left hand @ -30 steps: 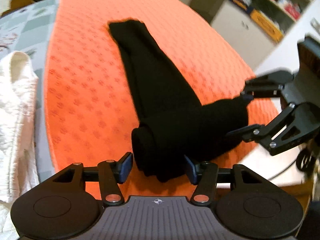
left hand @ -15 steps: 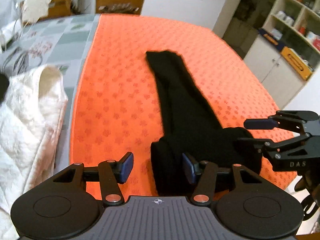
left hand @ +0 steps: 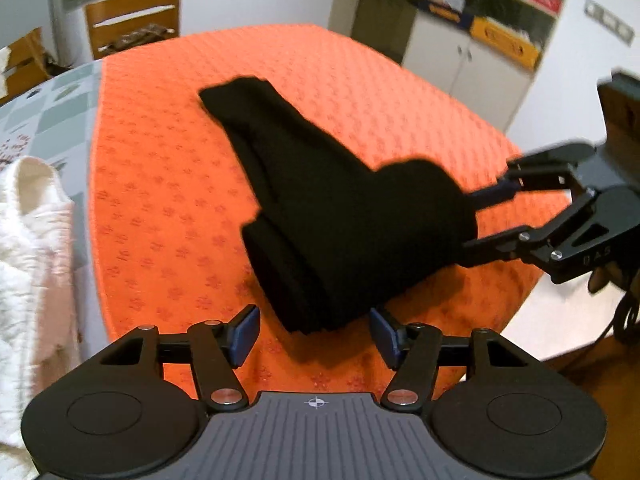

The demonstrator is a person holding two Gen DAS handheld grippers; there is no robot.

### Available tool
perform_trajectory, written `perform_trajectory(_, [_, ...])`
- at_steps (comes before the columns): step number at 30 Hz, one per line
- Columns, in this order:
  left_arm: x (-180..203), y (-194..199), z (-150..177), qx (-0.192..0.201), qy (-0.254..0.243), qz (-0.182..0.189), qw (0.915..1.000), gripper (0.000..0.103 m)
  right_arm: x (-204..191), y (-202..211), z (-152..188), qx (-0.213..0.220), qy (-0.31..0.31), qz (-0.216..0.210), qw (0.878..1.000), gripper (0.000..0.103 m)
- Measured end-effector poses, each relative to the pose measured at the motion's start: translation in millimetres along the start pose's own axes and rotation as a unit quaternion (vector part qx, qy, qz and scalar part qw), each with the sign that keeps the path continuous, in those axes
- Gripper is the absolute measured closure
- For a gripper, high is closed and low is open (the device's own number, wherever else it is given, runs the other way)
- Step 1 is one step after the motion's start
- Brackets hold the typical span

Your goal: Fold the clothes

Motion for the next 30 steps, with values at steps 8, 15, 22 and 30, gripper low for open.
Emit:
perform_trajectory(8, [8,-11,-4,0.002,0.006,-0.009,0.9999,0.055,-7,-15,0,-0.027,0.007,0.01,1.0,0.059])
perform_trajectory(15, [13,10,0,-0.001,0.021,0.003,0.9998,0.056,-3,3,-2,-0.051,-0.082,-0.045,0.994,0.061])
perform_trajectory(22, [22,25,8,-0.095,0.023,0.073,0.9925,0.056,-7,16,10,-0.149,-0.154,-0.123,0.969,0.061])
perform_trajectory(30, [22,11,-1,-0.131,0.035,0.051,0.9895,0.055,1,7,13,-0.165,-0.179,-0.128,0.961,0.061])
Point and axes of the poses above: each gripper's, at about its wrist camera, not at the fingertips, and y roughly against the way its jaws point, x to its right, z to its underside, the point moved 5 cm from there along -y, roughly the way its jaws point, and after that the axes turned 6 degrees about -x, right-handed, at the moved point
